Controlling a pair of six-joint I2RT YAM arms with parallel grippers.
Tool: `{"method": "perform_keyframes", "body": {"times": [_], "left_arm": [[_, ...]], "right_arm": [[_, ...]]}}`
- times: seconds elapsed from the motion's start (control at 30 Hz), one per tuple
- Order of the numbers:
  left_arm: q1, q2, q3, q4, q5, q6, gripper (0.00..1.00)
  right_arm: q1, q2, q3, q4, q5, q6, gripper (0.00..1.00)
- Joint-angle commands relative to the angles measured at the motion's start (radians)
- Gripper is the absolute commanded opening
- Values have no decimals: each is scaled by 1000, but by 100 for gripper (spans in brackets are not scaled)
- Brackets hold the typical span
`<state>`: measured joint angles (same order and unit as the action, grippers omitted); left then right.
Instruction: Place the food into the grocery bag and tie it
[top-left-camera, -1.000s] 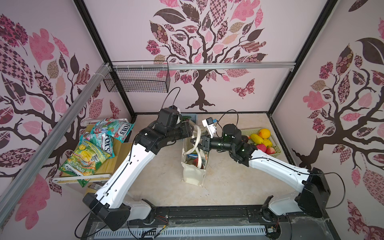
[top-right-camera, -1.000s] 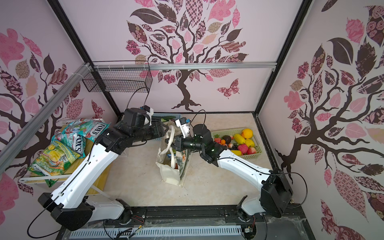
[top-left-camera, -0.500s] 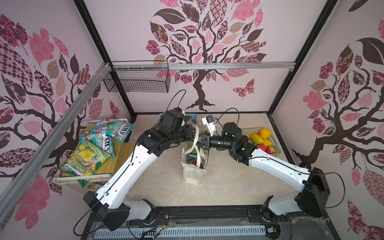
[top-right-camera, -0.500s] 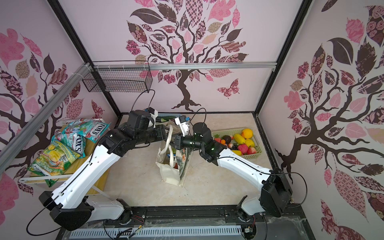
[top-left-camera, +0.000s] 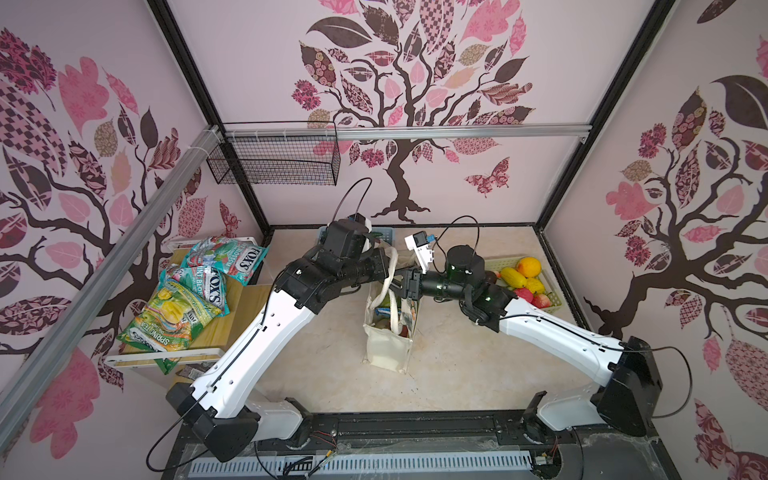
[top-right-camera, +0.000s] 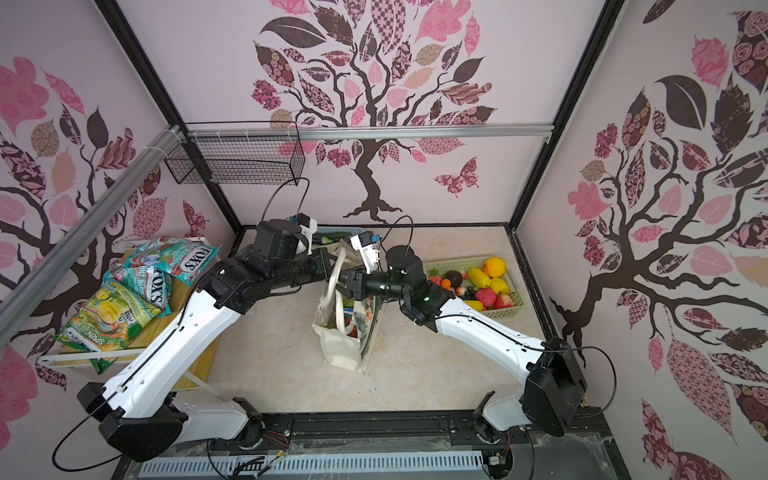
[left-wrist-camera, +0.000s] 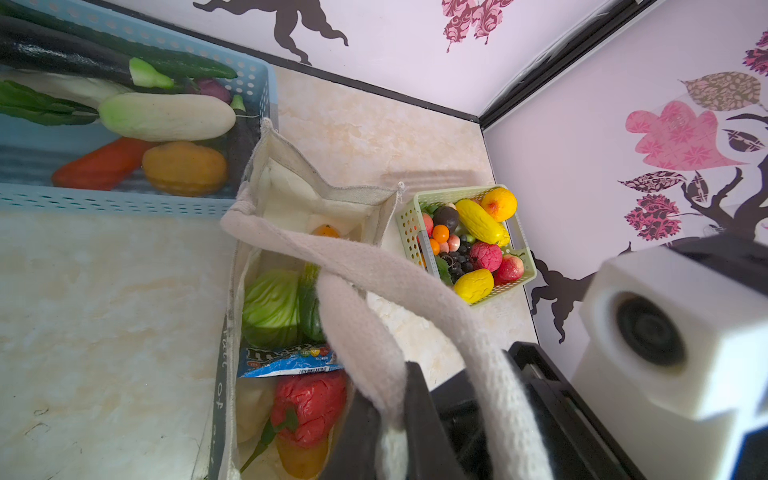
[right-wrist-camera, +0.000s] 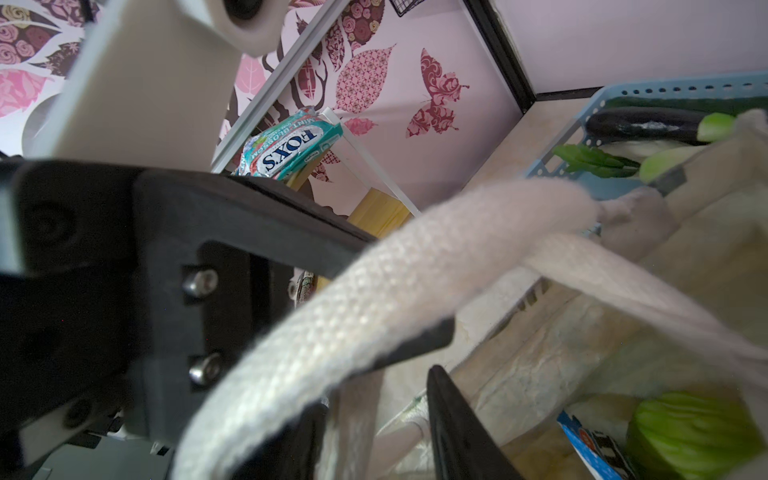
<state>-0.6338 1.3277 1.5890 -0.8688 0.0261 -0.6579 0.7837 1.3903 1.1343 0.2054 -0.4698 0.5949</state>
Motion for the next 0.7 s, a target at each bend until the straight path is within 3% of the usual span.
{"method": "perform_keyframes", "body": {"times": [0.0,0.23,0.4,0.67], "left_arm": [[5,-41,-12,38,3,7,9],[11,-55,-12,40,11,6,8],[10,-60,-6,40,22,1,8],[11,-49,6,40,39,0,8]], "right_arm": [[5,-104,-24,-74,60,-64,51],[3,-232,-92,-155,140,-122,56],[-20,-260,-145,-180,136,-153,56],[-23,-240,-269,10,41,-176,54]]}}
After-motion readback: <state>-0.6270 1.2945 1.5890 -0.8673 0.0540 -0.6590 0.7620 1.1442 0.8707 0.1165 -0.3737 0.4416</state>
